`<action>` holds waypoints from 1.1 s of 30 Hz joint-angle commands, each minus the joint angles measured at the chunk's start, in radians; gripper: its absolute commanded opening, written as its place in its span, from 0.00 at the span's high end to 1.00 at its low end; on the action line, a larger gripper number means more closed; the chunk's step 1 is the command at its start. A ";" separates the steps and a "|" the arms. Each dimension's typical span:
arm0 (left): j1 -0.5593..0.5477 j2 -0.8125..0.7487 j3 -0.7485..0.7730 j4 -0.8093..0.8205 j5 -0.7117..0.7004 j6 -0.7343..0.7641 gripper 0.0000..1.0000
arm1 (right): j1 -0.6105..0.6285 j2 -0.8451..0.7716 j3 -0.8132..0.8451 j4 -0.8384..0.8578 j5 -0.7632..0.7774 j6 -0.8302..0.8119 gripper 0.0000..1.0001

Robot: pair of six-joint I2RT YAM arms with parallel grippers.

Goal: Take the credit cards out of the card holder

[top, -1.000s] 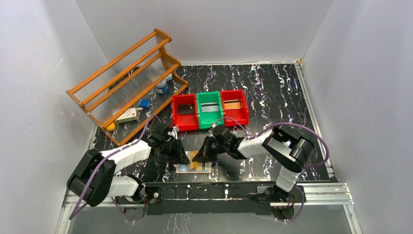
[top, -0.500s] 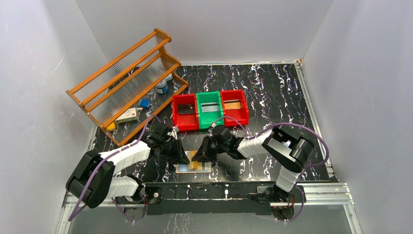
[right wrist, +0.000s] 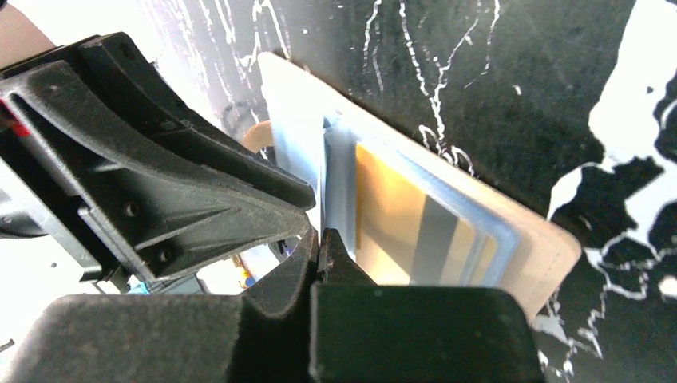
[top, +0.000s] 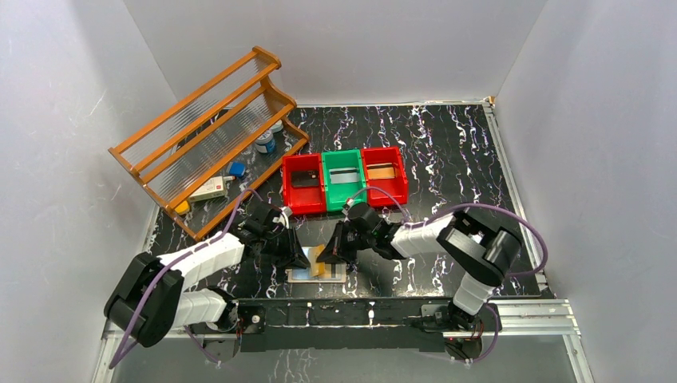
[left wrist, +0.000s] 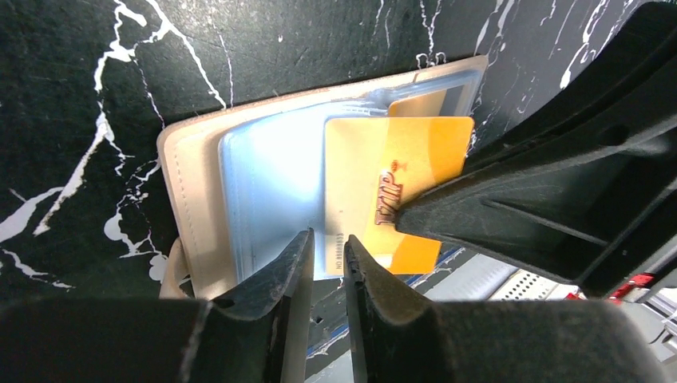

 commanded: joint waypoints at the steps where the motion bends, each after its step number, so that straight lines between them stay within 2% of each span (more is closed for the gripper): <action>1: -0.004 -0.063 0.005 -0.047 -0.023 -0.007 0.80 | -0.030 -0.100 0.029 -0.051 0.004 -0.105 1.00; 12: -0.003 -0.102 0.037 -0.091 -0.034 0.005 0.72 | -0.071 -0.164 0.057 -0.161 -0.017 -0.185 1.00; 19: -0.003 -0.134 0.079 -0.096 -0.014 0.005 0.54 | -0.071 -0.158 0.070 -0.184 -0.002 -0.184 1.00; 24: -0.003 -0.119 0.113 0.091 0.140 -0.072 0.48 | -0.072 -0.248 0.084 -0.316 0.161 -0.220 1.00; 28: -0.003 -0.017 0.147 0.050 0.121 -0.036 0.48 | -0.076 -0.349 0.110 -0.489 0.369 -0.244 1.00; 33: -0.004 0.055 0.096 0.065 0.094 -0.027 0.51 | -0.086 -0.492 0.117 -0.626 0.615 -0.260 1.00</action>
